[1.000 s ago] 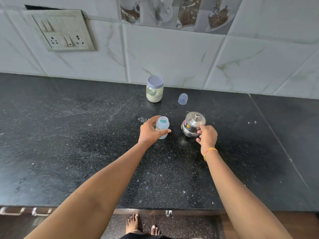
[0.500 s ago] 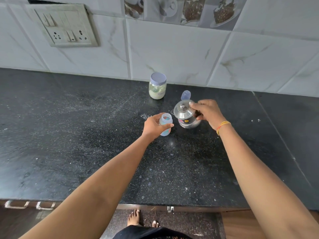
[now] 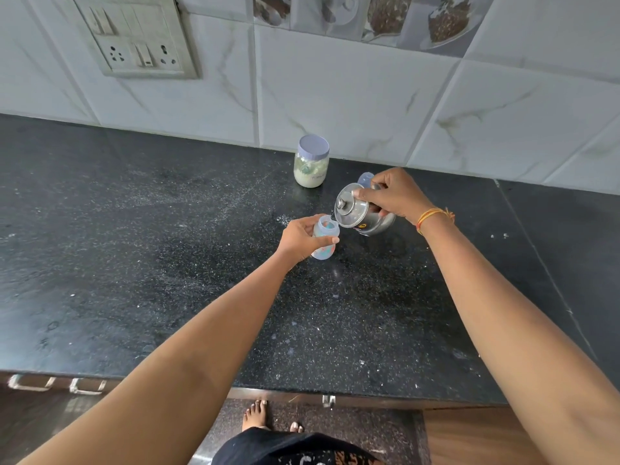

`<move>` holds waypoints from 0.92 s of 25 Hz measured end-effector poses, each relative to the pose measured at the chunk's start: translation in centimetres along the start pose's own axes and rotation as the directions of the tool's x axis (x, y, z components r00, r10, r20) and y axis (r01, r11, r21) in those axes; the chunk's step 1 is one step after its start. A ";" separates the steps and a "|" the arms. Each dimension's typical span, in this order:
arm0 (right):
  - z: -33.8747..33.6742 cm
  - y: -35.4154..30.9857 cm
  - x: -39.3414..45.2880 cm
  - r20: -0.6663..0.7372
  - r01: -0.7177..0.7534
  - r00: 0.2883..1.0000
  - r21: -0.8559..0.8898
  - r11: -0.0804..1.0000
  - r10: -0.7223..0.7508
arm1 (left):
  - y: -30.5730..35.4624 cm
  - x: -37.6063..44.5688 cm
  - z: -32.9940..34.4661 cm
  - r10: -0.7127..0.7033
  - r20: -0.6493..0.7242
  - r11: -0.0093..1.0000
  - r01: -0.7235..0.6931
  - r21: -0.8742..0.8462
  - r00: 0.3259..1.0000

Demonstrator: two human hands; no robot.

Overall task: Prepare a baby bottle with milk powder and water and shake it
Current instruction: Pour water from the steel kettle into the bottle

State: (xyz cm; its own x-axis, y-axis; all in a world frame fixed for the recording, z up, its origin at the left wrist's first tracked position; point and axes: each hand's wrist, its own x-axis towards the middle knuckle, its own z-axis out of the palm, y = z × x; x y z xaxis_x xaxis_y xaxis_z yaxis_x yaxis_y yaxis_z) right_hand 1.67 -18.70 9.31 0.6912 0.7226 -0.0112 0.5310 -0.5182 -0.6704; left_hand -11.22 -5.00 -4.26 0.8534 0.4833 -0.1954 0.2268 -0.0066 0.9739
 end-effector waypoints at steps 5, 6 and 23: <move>-0.4 -0.7 0.6 0.037 0.035 0.999 -0.099 0.994 -0.031 | -0.4 0.3 0.1 0.011 0.005 1.000 -0.011 0.008 1.000; -0.5 -0.8 0.6 0.035 0.037 0.999 -0.104 0.994 -0.034 | -0.4 0.3 0.1 0.010 0.004 1.000 -0.010 0.015 1.000; -0.7 -2.4 1.1 0.093 0.111 0.992 -0.264 0.958 -0.089 | 0.7 0.1 0.2 -0.071 -0.018 0.997 0.072 0.033 0.997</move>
State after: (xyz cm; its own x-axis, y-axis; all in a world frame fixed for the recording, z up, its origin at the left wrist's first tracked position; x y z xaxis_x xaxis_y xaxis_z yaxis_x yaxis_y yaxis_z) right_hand 1.46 -16.96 11.41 0.5924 0.8054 -0.0203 0.7147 -0.5370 -0.4481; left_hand -10.84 -5.13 -3.63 0.8263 0.4986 -0.2620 0.3027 -0.0008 0.9531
